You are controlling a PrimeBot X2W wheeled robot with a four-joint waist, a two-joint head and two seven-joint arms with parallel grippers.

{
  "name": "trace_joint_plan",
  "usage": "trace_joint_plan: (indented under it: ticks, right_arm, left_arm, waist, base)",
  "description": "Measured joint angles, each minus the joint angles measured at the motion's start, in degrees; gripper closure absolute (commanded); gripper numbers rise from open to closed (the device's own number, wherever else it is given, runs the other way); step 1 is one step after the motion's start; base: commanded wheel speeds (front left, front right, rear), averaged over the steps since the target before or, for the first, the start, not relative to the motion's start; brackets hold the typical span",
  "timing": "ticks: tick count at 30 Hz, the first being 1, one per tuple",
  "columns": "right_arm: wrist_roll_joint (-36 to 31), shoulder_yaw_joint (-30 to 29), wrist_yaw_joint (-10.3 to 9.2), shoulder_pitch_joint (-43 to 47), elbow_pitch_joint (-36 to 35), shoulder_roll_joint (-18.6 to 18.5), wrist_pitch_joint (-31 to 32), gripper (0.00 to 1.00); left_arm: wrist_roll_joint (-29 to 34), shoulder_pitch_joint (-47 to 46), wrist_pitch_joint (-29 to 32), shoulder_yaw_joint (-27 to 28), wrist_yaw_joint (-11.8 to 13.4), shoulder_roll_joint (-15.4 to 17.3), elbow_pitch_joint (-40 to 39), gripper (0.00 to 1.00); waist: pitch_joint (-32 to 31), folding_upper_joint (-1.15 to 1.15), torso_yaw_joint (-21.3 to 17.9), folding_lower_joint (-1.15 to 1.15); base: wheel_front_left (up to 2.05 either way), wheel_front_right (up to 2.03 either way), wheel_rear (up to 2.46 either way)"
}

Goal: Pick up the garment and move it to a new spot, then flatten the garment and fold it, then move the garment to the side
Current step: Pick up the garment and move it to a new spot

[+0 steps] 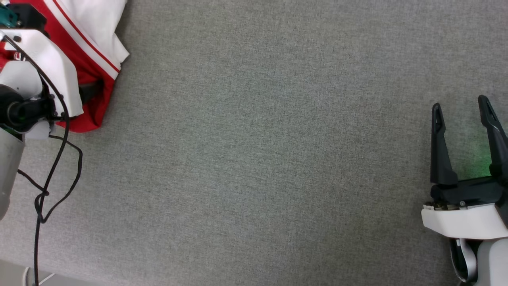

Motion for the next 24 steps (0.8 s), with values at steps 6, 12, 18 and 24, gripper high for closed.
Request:
trace_joint_plan:
  ticks: [6, 12, 18, 24]
  right_arm:
    - [0.49, -0.01, 0.0, -0.01, 0.64, 0.12, 0.0, 0.0]
    - [1.45, 0.32, 0.0, 1.15, 1.82, 0.51, 0.0, 0.0]
    - [2.44, 0.47, 0.0, 2.37, 2.83, 0.89, 0.0, 0.0]
    - [5.56, 0.19, 0.0, 3.8, 3.55, 0.93, 0.0, 0.0]
  left_arm:
    - [0.62, -0.52, -3.57, -3.12, -0.03, 0.66, 0.38, 1.0]
    - [1.75, -4.08, -9.39, -5.69, -0.07, 3.35, -3.11, 1.0]
    - [2.05, -6.96, -12.74, -10.8, -0.07, 5.95, -9.93, 1.0]
    - [2.29, -10.82, -15.04, -16.68, -0.07, 5.7, -17.12, 1.0]
  waist:
    - [-2.36, 0.0, 0.1, 0.0]
    - [-6.71, 0.0, 0.49, 0.0]
    - [-11.92, 0.0, 0.3, -0.01]
    - [-15.91, 0.0, -1.62, -0.02]
  base:
    - [0.0, 0.0, 0.0]
    - [0.0, 0.0, 0.0]
    - [0.0, 0.0, 0.0]
    - [0.0, 0.0, 0.0]
